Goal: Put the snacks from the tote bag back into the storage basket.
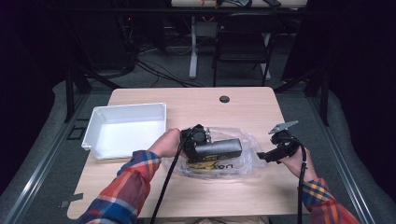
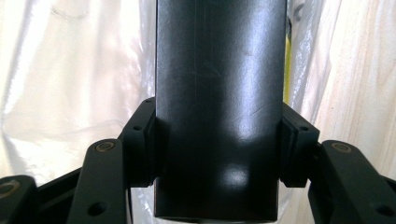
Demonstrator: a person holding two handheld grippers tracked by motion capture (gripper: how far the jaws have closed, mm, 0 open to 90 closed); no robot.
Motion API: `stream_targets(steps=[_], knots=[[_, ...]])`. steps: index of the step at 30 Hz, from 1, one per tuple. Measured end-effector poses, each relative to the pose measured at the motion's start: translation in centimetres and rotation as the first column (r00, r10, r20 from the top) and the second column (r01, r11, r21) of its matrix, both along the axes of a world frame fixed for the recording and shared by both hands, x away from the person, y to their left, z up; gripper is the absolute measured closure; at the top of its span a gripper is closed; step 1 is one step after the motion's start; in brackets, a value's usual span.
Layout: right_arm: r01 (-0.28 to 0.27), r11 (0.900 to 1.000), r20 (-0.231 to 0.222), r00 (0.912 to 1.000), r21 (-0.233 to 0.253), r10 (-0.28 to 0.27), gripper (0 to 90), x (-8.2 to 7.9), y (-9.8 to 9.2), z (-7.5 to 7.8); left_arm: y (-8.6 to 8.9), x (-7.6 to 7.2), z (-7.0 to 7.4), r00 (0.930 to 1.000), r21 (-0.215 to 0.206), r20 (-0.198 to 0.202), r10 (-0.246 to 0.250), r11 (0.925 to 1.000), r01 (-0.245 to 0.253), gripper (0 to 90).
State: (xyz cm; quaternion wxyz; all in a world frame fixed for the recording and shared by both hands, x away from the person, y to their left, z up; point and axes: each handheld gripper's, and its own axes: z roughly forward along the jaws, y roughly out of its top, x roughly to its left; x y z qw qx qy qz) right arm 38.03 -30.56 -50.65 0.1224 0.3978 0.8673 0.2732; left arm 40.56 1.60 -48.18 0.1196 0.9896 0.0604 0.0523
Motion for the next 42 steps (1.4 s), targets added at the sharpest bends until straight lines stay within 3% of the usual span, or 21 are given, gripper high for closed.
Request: stream_targets(steps=[22, 33, 42], knots=[[0.005, 1.000, -0.007, 1.0000, 0.006, -0.005, 10.9, 0.1, 0.0, -0.3, 1.0, 0.2, 4.5, 0.9984, -0.022, 0.047, -0.030, 0.9993, 0.031, 43.6], [0.009, 1.000, -0.009, 0.9999, -0.001, -0.009, 10.9, -0.1, -0.1, -0.4, 2.0, 0.5, 7.3, 0.9951, -0.042, 0.099, -0.012, 0.9990, 0.016, 43.6], [0.013, 1.000, -0.015, 0.9998, -0.005, -0.013, 10.9, -0.1, -0.3, -0.6, 3.8, 1.2, 9.0, 0.9933, -0.045, 0.114, 0.019, 0.9989, -0.014, 43.5]])
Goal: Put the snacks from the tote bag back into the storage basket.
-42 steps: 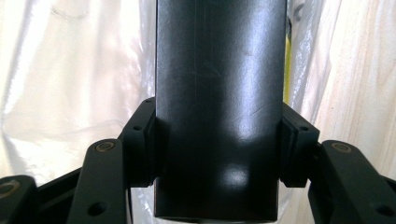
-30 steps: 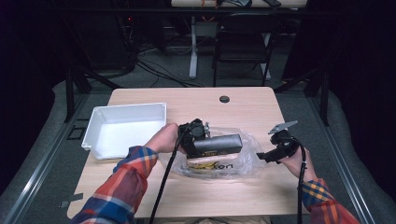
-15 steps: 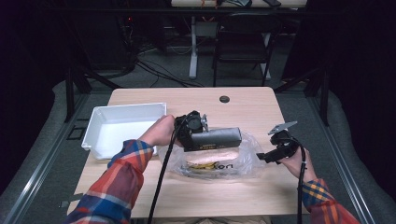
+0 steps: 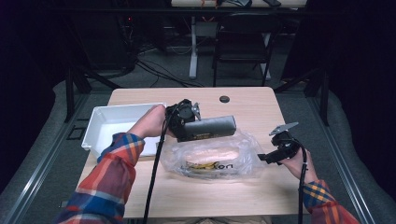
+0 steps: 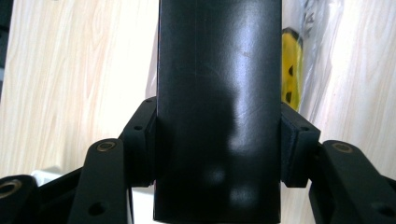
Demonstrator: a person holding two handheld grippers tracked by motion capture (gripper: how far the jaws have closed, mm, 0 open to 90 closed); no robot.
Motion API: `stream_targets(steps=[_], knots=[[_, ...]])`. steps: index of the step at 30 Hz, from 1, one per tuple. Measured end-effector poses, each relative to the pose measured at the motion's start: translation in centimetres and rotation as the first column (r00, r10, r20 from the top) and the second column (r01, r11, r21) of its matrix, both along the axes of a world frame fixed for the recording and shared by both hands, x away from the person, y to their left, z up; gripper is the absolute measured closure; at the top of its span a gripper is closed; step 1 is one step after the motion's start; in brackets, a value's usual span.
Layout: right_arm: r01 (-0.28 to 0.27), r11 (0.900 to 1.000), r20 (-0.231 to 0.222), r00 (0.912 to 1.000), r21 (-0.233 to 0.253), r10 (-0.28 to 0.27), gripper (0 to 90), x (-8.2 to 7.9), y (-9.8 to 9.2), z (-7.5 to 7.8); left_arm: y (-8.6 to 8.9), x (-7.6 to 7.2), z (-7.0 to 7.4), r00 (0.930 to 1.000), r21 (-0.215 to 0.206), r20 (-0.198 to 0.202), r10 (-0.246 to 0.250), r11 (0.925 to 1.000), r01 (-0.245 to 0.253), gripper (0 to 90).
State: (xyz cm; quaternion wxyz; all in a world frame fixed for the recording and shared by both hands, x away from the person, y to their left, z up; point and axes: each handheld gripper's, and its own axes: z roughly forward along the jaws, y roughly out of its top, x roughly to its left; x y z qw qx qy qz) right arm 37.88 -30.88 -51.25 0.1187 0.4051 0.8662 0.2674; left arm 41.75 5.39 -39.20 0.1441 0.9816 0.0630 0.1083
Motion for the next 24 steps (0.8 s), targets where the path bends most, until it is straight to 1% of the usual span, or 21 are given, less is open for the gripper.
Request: stream_targets(steps=[1, 4, 5, 7, 9, 11, 12, 13, 14, 15, 17, 18, 20, 21, 22, 23, 24], knots=[[0.000, 1.000, -0.001, 1.0000, -0.003, 0.000, 11.0, 0.0, 0.0, 0.0, 0.2, 0.1, 0.1, 1.0000, 0.003, 0.009, -0.002, 1.0000, 0.002, 43.6], [0.003, 1.000, -0.003, 1.0000, -0.003, -0.003, 10.9, 0.0, 0.0, -0.1, 1.1, 0.2, 0.3, 0.9998, -0.004, 0.000, 0.018, 0.9998, -0.018, 43.6], [0.001, 1.000, -0.003, 1.0000, -0.003, -0.001, 11.0, 0.0, 0.0, -0.1, 1.4, 0.3, 0.4, 0.9997, -0.003, 0.005, 0.023, 0.9997, -0.023, 43.6], [0.002, 1.000, -0.002, 1.0000, -0.007, -0.002, 11.0, 0.0, 0.0, -0.1, 1.9, 0.4, 0.5, 0.9996, -0.004, 0.000, 0.029, 0.9996, -0.029, 43.6], [0.000, 1.000, -0.004, 1.0000, -0.004, 0.000, 10.9, 0.0, 0.0, -0.2, 2.5, 0.5, 0.5, 0.9991, -0.007, 0.003, 0.042, 0.9991, -0.042, 43.6], [0.000, 1.000, -0.004, 1.0000, -0.012, 0.000, 11.0, 0.1, 0.1, -0.2, 3.1, 0.5, 0.5, 0.9985, -0.012, 0.007, 0.055, 0.9984, -0.055, 43.6], [0.000, 1.000, -0.003, 1.0000, -0.012, 0.000, 11.0, 0.1, 0.1, -0.2, 3.3, 0.6, 0.6, 0.9984, -0.007, 0.002, 0.056, 0.9984, -0.056, 43.6], [0.003, 1.000, 0.000, 1.0000, -0.011, -0.003, 11.0, 0.0, 0.1, -0.2, 3.7, 0.6, 0.7, 0.9983, -0.009, 0.007, 0.058, 0.9983, -0.058, 43.6], [0.000, 1.000, -0.003, 1.0000, -0.006, 0.000, 11.0, 0.0, 0.1, -0.2, 4.0, 0.6, 0.7, 0.9975, -0.010, 0.000, 0.071, 0.9975, -0.071, 43.6], [0.001, 1.000, -0.002, 1.0000, -0.007, -0.001, 11.0, 0.0, 0.1, -0.2, 4.4, 0.6, 0.8, 0.9971, -0.017, 0.002, 0.076, 0.9969, -0.076, 43.6], [0.001, 1.000, -0.003, 1.0000, -0.008, -0.001, 11.0, 0.1, 0.0, -0.2, 5.1, 0.6, 0.8, 0.9959, -0.014, 0.002, 0.090, 0.9958, -0.090, 43.6], [0.003, 1.000, -0.001, 1.0000, -0.009, -0.003, 11.0, 0.0, 0.0, -0.2, 5.3, 0.6, 0.8, 0.9952, -0.016, 0.007, 0.098, 0.9951, -0.098, 43.6], [0.003, 1.000, 0.000, 1.0000, -0.012, -0.003, 11.0, 0.0, 0.0, -0.2, 6.0, 0.7, 0.9, 0.9940, -0.018, 0.002, 0.110, 0.9938, -0.109, 43.6], [-0.001, 1.000, -0.001, 1.0000, -0.014, 0.001, 11.0, 0.0, 0.0, -0.2, 6.5, 0.7, 1.0, 0.9934, -0.020, 0.011, 0.114, 0.9933, -0.114, 43.6], [0.005, 1.000, 0.001, 1.0000, -0.006, -0.005, 11.0, 0.0, 0.0, -0.2, 6.8, 0.7, 1.1, 0.9928, -0.022, 0.006, 0.120, 0.9926, -0.120, 43.6], [0.002, 1.000, 0.000, 1.0000, -0.013, -0.002, 11.0, 0.0, 0.0, -0.2, 7.2, 0.6, 1.1, 0.9911, -0.032, 0.008, 0.133, 0.9906, -0.133, 43.6], [0.002, 1.000, -0.002, 1.0000, -0.007, -0.002, 11.0, 0.0, 0.0, -0.2, 7.5, 0.6, 1.1, 0.9908, -0.029, 0.009, 0.135, 0.9905, -0.134, 43.6]])
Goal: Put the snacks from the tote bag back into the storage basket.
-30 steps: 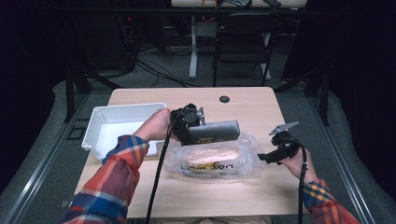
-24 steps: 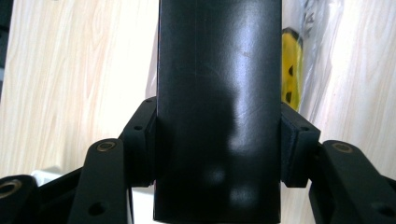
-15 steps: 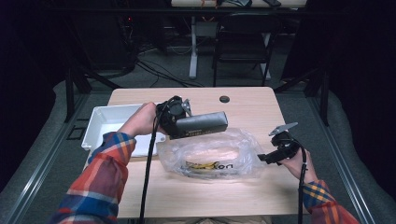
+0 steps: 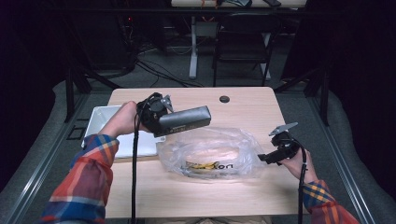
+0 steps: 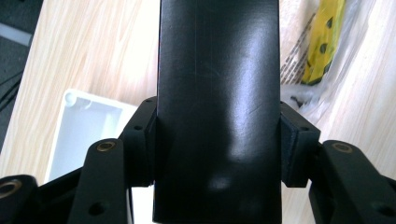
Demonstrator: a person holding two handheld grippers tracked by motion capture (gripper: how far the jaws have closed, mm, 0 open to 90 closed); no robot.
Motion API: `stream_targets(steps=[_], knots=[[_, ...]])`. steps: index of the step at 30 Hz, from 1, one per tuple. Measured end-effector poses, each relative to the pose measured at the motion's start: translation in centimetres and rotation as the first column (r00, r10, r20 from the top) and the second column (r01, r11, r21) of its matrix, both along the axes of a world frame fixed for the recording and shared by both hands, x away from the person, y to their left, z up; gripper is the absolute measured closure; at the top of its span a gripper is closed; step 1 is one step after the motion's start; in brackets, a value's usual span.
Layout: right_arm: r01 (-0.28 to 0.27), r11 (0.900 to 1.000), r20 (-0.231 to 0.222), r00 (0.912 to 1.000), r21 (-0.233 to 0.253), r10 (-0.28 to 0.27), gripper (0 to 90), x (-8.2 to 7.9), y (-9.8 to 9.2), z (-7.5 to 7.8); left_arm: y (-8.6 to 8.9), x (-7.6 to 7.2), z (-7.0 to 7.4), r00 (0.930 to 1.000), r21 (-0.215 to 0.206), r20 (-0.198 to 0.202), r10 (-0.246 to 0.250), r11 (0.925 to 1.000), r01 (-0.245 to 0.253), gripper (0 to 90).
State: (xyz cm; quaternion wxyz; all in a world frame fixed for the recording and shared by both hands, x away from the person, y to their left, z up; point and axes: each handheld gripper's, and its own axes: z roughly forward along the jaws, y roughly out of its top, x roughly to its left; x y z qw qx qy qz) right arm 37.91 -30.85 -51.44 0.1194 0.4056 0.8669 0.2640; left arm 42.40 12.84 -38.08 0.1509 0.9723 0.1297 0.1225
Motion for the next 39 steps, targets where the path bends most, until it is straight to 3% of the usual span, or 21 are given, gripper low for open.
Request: stream_targets(steps=[10, 19, 29, 39], knots=[[0.005, 1.000, 0.004, 1.0000, -0.012, -0.005, 11.0, -0.1, 0.0, 0.1, 4.2, 0.0, 0.3, 0.9971, -0.019, 0.005, 0.076, 0.9969, -0.076, 43.5], [0.007, 1.000, 0.006, 1.0000, -0.012, -0.006, 10.9, -0.2, 0.1, 0.2, 7.8, 0.0, 0.2, 0.9889, -0.030, 0.002, 0.148, 0.9885, -0.148, 43.5], [0.016, 1.000, 0.015, 0.9998, -0.009, -0.016, 10.7, -0.3, -0.1, 0.4, 11.4, 0.2, -0.9, 0.9724, -0.039, -0.007, 0.233, 0.9717, -0.233, 43.5], [0.016, 1.000, 0.017, 0.9997, -0.011, -0.016, 10.7, -0.3, -0.1, 0.5, 13.7, 0.2, -2.8, 0.9630, -0.046, -0.031, 0.268, 0.9621, -0.269, 43.4]])
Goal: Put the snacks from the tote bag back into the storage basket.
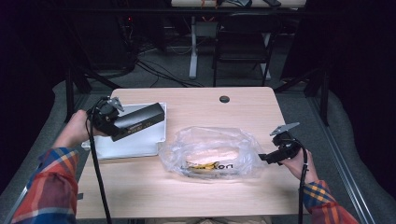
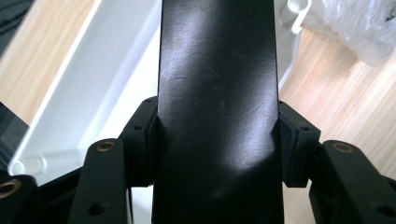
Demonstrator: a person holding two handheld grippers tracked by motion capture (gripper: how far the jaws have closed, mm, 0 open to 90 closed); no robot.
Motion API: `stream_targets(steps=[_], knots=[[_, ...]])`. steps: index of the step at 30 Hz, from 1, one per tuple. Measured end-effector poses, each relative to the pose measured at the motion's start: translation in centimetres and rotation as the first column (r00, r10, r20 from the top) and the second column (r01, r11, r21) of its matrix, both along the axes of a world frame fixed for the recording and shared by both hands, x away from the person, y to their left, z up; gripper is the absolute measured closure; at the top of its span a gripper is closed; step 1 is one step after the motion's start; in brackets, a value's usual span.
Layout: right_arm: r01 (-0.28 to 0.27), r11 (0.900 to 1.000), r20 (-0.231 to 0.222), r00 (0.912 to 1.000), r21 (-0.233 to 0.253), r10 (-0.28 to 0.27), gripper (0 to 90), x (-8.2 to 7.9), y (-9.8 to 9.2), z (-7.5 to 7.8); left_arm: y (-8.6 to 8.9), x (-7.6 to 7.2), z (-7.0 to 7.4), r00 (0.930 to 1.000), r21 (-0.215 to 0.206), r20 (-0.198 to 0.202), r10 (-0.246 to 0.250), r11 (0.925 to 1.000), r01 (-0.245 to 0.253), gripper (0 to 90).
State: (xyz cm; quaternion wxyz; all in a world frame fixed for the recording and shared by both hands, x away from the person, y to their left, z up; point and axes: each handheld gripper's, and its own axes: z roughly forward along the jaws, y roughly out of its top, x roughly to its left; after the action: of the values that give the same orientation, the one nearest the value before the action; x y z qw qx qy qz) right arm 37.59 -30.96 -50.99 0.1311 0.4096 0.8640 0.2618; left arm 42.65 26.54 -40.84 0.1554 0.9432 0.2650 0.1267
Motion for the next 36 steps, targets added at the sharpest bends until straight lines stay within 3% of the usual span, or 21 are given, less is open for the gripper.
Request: stream_targets(steps=[10, 22, 27, 36], knots=[[0.003, 1.000, 0.002, 1.0000, 0.008, -0.003, 10.7, 0.0, 0.0, -0.1, 1.7, 0.3, -2.8, 0.9994, -0.027, -0.019, 0.029, 0.9992, -0.030, 43.4], [-0.007, 1.000, -0.007, 0.9999, -0.006, 0.007, 10.7, 0.1, 0.0, -0.1, 2.7, 1.3, -7.3, 0.9971, -0.046, -0.056, 0.051, 0.9975, -0.054, 43.4], [-0.004, 1.000, -0.006, 1.0000, -0.007, 0.004, 10.7, 0.2, 0.1, -0.2, 3.0, 1.6, -8.5, 0.9968, -0.069, -0.052, 0.060, 0.9956, -0.063, 43.4], [-0.001, 1.000, -0.007, 1.0000, 0.002, 0.001, 10.7, 0.2, 0.2, -0.2, 3.0, 2.2, -10.2, 0.9973, -0.068, -0.052, 0.052, 0.9962, -0.056, 43.3]])
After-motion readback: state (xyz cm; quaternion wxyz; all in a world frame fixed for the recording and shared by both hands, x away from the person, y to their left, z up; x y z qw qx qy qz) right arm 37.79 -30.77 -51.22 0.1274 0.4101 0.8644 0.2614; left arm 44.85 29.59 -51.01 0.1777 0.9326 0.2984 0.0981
